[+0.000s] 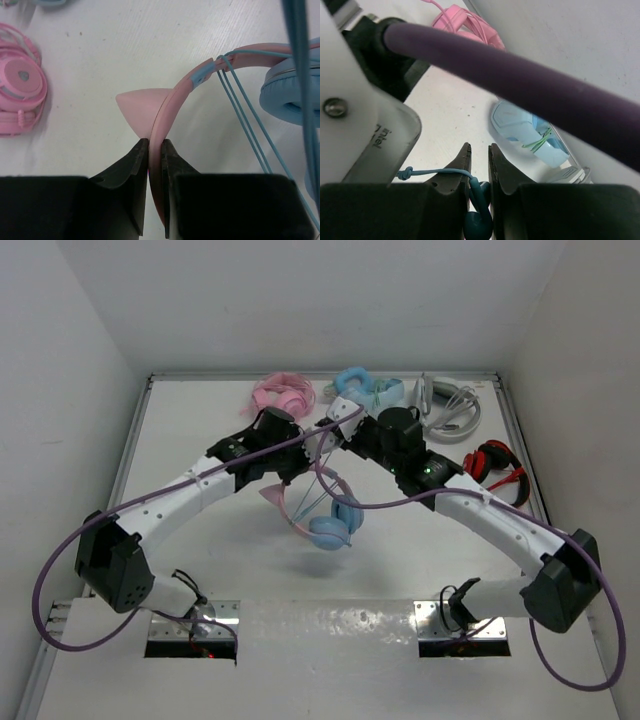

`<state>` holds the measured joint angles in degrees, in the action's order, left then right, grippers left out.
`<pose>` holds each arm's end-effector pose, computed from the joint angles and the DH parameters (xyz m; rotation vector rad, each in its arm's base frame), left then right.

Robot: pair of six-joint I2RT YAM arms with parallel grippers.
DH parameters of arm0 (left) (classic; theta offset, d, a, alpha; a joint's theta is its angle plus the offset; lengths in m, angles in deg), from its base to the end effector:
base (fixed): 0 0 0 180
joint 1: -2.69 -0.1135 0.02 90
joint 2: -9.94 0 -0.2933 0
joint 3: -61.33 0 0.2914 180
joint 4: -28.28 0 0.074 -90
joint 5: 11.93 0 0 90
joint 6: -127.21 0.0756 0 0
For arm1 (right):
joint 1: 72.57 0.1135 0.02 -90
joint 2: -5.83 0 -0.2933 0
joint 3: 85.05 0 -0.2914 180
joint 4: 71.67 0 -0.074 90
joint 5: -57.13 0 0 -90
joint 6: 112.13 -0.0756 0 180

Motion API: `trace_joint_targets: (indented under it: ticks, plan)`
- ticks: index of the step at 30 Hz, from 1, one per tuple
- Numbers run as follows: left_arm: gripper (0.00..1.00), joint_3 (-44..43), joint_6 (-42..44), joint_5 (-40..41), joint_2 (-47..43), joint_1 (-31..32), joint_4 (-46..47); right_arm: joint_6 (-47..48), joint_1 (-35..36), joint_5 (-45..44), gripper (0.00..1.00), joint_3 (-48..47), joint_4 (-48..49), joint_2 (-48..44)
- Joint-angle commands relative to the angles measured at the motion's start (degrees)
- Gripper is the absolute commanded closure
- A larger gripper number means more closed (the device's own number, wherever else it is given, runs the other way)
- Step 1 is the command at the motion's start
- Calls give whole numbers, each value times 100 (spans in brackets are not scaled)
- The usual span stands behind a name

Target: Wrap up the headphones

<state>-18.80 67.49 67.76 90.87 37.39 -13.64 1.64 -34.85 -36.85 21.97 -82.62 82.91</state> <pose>0.2999 -0.2241 0.2984 1.3192 1.9015 -0.2475 0.3112 0.2341 0.3397 -0.8953 1.6008 0.1075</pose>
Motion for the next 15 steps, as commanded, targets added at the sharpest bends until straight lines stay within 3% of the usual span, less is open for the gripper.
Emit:
trace_joint_targets:
  ticks: [1,9,12,15]
  plan:
    - [100,-566,-919,204,-411,-244,438,-2245,-827,-199,100,159,1015,-825]
    - [100,-988,-1086,108,-306,-253,315,-2148,-827,589,100,643,505,-1177]
    - [100,-1181,-1060,274,-200,-253,271,-2306,-827,1196,100,748,391,-1396]
    - [100,-1314,-989,695,-16,-253,201,-2333,-827,1112,100,950,469,-1826]
